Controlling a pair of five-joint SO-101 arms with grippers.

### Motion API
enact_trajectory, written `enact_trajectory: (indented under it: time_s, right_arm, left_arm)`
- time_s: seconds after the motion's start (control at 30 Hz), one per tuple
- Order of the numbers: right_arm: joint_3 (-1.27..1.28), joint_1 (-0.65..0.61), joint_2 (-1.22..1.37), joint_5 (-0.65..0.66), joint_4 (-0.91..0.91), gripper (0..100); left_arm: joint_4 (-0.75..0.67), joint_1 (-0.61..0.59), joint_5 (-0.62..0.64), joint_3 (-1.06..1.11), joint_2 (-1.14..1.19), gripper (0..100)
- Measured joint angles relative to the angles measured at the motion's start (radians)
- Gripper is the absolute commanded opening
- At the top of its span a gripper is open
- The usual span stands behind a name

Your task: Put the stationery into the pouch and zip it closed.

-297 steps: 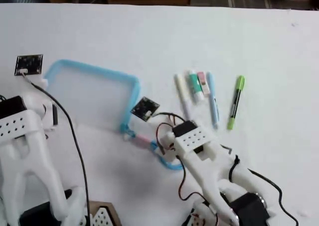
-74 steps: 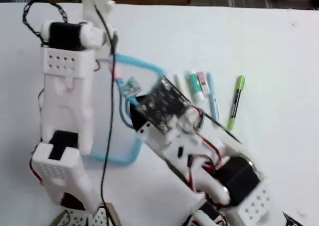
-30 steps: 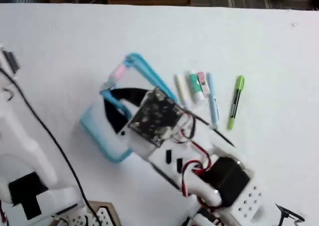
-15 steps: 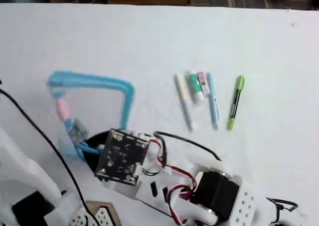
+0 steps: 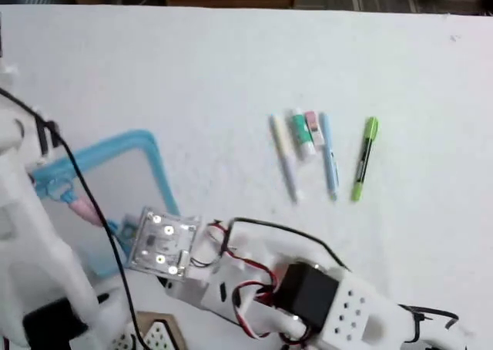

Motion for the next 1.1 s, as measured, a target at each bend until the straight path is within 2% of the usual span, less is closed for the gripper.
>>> enact_trajectory:
  time_s: [0.27, 0.43, 0.57, 0.7, 0.87, 1.1]
  right_arm:
    - [0.117, -0.002, 0.000, -0.002, -0.094, 1.6]
    - [0.167, 0.037, 0.000, -0.002, -0.135, 1.6]
    - [0.167, 0.115, 0.000, 0.000, -0.149, 1.6]
    - [0.167, 0.133, 0.000, -0.002, -0.158, 1.6]
    - [0.180, 0.133, 0.003, -0.002, -0.187, 1.6]
    - [0.250, 0.133, 0.006, -0.002, -0.173, 1.6]
  left_arm:
    - [0.000, -0.103, 0.011, 0.005, -0.244, 18]
    - [0.002, -0.124, 0.025, 0.104, -0.399, 18]
    - [0.002, -0.064, 0.025, 0.218, -0.552, 18]
    - [0.002, 0.014, 0.028, 0.262, -0.629, 18]
    - [0.002, 0.028, 0.037, 0.262, -0.638, 19]
    - [0.002, 0.028, 0.137, 0.265, -0.638, 22]
